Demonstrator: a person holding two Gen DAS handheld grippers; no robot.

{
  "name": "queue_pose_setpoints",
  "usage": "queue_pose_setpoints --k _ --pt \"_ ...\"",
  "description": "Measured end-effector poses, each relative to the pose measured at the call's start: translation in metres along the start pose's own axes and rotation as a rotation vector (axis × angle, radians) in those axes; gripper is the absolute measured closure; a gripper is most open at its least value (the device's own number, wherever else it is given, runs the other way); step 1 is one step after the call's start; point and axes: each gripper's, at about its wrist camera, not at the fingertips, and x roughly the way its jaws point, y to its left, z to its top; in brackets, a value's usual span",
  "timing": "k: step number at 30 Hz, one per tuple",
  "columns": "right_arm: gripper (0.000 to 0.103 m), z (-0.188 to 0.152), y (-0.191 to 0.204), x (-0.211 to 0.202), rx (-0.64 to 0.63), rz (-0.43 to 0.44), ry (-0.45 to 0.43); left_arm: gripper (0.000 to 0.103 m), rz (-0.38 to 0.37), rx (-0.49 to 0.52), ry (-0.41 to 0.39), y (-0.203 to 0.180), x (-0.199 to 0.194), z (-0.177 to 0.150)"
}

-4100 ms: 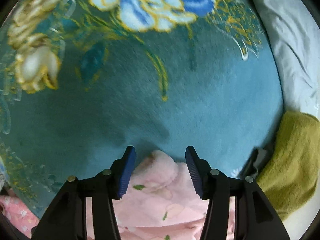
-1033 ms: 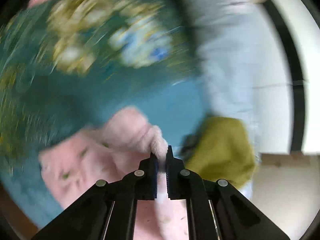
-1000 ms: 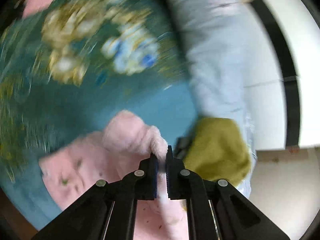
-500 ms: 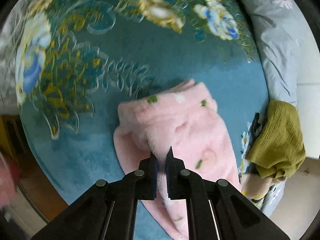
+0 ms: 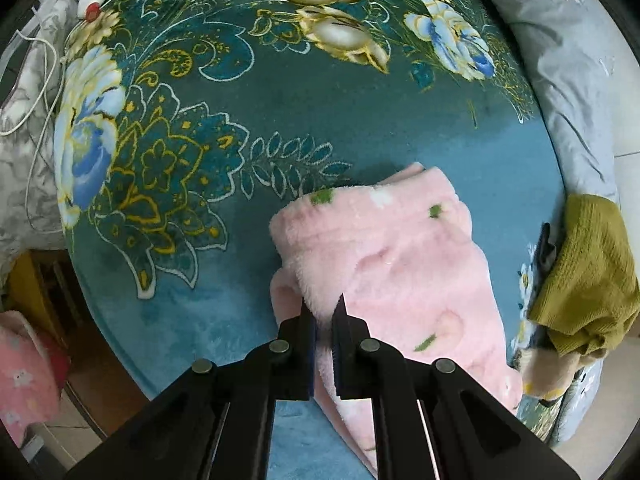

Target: Fold clothes

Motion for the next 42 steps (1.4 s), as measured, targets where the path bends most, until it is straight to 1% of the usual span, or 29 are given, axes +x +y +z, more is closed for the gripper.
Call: queue_pose_setpoints --k 3,10,16,21,23,26,29,30,32,34,36,39,40,42 --pt "0.100 0.003 -0.001 0.003 -0.005 -0.008 0.003 0.097 0.001 0.005 0.000 -0.001 0.000 0.000" --pt "0.100 0.002 0.003 0.012 -0.022 -0.074 0.018 0.097 0.004 0.020 0.018 0.004 0.008 -0.001" --pt "0.100 0.001 0.008 0.015 -0.035 -0.119 0.015 0.096 -0.015 0.019 0.041 0.012 0.017 0.003" --pt "0.100 0.002 0.013 0.019 -0.056 -0.134 0.017 0.095 -0.014 0.013 0.061 0.016 0.027 0.004" --pt "0.099 0.003 0.014 0.022 -0.067 -0.131 0.028 0.094 -0.007 0.016 0.070 0.016 0.030 0.005" --pt "0.097 0.005 0.015 0.026 -0.089 -0.127 0.043 0.093 0.024 0.054 0.076 0.010 0.031 0.005" --pt "0.097 0.007 0.016 0.024 -0.116 -0.108 0.048 0.092 0.047 0.085 0.077 0.004 0.029 0.005" --pt "0.097 0.007 0.015 0.023 -0.120 -0.102 0.049 0.090 0.056 0.085 0.076 0.003 0.028 0.005" --pt "0.097 0.010 0.014 0.022 -0.129 -0.085 0.051 0.086 0.077 0.075 0.075 0.002 0.026 0.005" --pt "0.097 0.013 0.010 0.020 -0.135 -0.072 0.049 0.079 0.104 0.054 0.073 0.002 0.023 0.003" --pt "0.097 0.017 0.007 0.018 -0.133 -0.057 0.043 0.078 0.120 0.024 0.066 0.001 0.021 0.002" --pt "0.095 0.021 -0.005 0.013 -0.084 0.003 0.031 0.076 0.145 -0.011 0.055 -0.001 0.016 -0.002" --pt "0.091 0.022 -0.010 0.012 -0.067 0.025 0.029 0.076 0.152 -0.021 0.054 -0.002 0.014 -0.004" --pt "0.080 0.023 -0.019 0.013 -0.037 0.056 0.025 0.076 0.171 -0.038 0.050 -0.003 0.012 -0.008"
